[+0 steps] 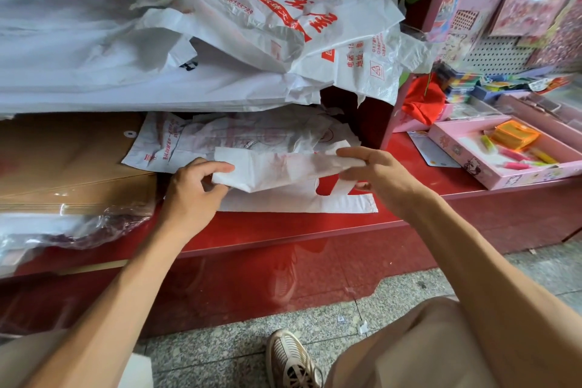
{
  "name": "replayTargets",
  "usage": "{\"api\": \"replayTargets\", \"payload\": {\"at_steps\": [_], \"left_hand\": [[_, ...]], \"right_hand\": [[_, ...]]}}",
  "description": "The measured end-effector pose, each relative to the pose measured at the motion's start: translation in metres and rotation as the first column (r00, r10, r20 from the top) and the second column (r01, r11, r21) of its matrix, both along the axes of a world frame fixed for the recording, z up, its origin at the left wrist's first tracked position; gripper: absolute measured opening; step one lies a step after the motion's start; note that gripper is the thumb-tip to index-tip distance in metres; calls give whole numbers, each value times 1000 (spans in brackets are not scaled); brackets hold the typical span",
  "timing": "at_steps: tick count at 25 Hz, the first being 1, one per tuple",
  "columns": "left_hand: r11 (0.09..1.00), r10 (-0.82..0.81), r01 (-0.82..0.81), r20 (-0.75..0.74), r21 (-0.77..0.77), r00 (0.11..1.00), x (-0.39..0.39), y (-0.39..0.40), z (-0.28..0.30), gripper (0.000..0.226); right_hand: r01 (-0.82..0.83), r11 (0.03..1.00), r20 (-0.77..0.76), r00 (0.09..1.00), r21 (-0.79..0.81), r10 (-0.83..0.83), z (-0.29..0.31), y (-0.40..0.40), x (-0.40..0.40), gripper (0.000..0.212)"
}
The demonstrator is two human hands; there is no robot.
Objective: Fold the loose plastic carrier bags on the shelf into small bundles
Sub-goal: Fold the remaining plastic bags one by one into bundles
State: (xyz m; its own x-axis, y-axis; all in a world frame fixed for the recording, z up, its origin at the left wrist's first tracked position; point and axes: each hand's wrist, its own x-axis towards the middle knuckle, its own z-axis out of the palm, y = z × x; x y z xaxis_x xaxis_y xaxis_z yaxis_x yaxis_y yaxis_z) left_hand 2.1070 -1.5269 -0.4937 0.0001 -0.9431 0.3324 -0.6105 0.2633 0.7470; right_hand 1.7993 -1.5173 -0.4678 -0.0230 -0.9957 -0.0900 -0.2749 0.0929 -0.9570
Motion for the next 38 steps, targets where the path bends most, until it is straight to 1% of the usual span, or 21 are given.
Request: {"api": "replayTargets", "payload": {"at_steps": [1,3,4,6,8,11,13,15,17,19,21,22,23,24,26,27,28,30,32,36,38], "left_hand": [[1000,-6,6,-1,-19,1000,2,-1,1,24],[1000,-17,17,5,-19,1000,6,-4,4,18],[1000,-26,26,-28,14,999,8,-4,5,18],[986,-47,83,-233,147,971,9,-2,8,15],[958,-2,125,-431,258,902,8,-2,9,11],[931,166,49,-541,361,824,11,-8,-1,6],[907,295,-39,-569,419,767,13,-13,-8,10],[887,367,-107,-547,448,752,8,-14,-12,17],[890,352,-109,-514,443,782,-4,-8,-12,27],[910,222,-6,-474,415,852,-14,2,-11,37],[884,-25,195,-374,426,927,-22,13,-11,47],[844,-156,283,-297,456,942,-24,17,-11,54],[812,-260,331,-210,481,942,-27,20,-12,59],[807,-328,346,-125,479,936,-29,22,-13,58],[868,-341,304,26,393,940,-32,25,-15,37],[905,-304,263,74,334,950,-33,25,-16,22],[931,-268,231,99,282,958,-34,26,-17,13],[952,-227,199,97,234,969,-33,25,-18,10],[948,-203,168,107,269,973,-32,23,-20,13],[956,-115,48,220,290,969,-35,19,-30,29],[959,-80,11,232,285,969,-38,18,-32,39]], "right_hand": [[-28,999,-105,994,-36,24,1,1,1,42],[23,981,-323,943,-193,-85,3,0,6,28],[78,967,-321,934,-243,-156,4,-2,8,17],[178,963,-138,968,-205,-208,6,-5,10,7],[169,984,48,985,-62,-166,2,-8,12,7],[109,984,118,985,142,-126,-8,-8,15,12],[58,963,122,988,262,-93,-12,-8,21,18],[109,964,6,993,243,-114,-18,-11,24,38],[143,986,-231,965,80,-122,-21,-12,28,45],[26,996,-388,920,-91,-59,-22,-11,33,43],[-184,977,-412,903,-104,126,-21,-3,43,46],[-301,951,-435,867,-66,244,-21,3,49,54],[-410,912,-502,791,-13,349,-22,8,57,64],[-489,871,-615,673,45,410,-26,12,65,74],[-530,843,-821,440,88,363,-35,18,77,74],[-518,853,-867,395,62,303,-37,20,81,66],[-500,866,-874,414,14,253,-37,19,83,55],[-444,893,-794,568,-73,217,-33,18,83,32],[-388,918,-681,695,-86,230,-28,15,82,17],[-250,967,-524,831,-49,188,-29,5,74,18],[-167,984,-556,825,-61,105,-38,-2,72,26]]}}
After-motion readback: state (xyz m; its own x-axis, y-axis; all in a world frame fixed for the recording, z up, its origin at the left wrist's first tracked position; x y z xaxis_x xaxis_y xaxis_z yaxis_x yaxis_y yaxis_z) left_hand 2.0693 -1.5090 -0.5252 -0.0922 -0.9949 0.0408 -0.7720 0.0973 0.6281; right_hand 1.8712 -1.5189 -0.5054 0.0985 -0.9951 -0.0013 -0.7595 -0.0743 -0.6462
